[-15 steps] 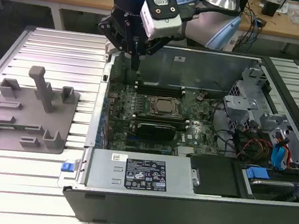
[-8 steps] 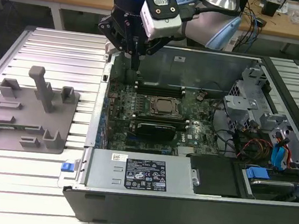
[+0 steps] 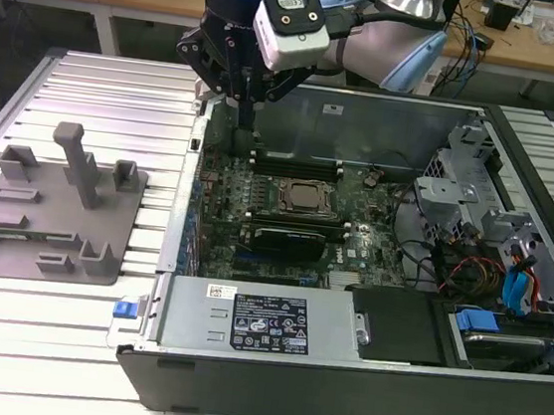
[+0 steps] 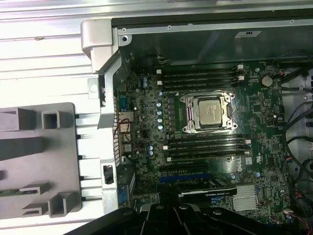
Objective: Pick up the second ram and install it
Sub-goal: 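Reach for the second ram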
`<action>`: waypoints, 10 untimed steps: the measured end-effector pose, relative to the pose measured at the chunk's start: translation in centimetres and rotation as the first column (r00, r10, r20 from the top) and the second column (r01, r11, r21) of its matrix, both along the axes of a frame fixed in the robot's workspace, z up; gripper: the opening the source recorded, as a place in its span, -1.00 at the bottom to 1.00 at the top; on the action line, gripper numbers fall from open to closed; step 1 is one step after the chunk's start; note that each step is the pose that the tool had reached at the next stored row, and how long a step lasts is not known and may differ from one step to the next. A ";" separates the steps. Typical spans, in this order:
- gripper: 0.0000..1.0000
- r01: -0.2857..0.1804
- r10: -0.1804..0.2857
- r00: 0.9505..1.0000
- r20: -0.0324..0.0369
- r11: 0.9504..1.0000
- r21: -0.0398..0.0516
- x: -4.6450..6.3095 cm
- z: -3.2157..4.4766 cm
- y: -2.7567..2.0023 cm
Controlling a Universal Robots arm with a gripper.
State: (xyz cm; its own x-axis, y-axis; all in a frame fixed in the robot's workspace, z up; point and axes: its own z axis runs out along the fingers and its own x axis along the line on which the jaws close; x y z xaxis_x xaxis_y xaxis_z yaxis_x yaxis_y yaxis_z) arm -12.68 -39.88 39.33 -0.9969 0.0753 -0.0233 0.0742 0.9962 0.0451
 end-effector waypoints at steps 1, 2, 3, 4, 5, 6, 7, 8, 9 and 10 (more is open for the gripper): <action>-0.84 0.000 0.000 1.000 0.000 1.000 0.000 -0.1 0.00 0.00; -0.84 0.000 0.000 1.000 0.000 1.000 0.000 -0.1 0.00 0.00; -0.84 0.000 0.000 1.000 0.000 1.000 0.000 -0.2 0.00 0.00; -0.84 0.000 0.000 1.000 0.000 1.000 0.000 -0.3 0.00 0.00; -0.84 0.000 0.000 1.000 0.000 1.000 0.000 -0.4 0.00 0.00; -0.84 0.000 0.000 1.000 0.000 1.000 0.000 -0.5 0.00 0.00; -0.84 0.000 0.000 1.000 0.000 1.000 0.000 -0.6 0.00 0.00; -0.84 0.000 0.000 1.000 0.000 1.000 0.000 -0.7 0.00 0.00; -0.84 0.000 0.000 1.000 0.000 1.000 0.000 -0.9 0.00 0.00; -0.84 0.000 0.000 1.000 0.000 1.000 0.000 -1.0 0.00 0.00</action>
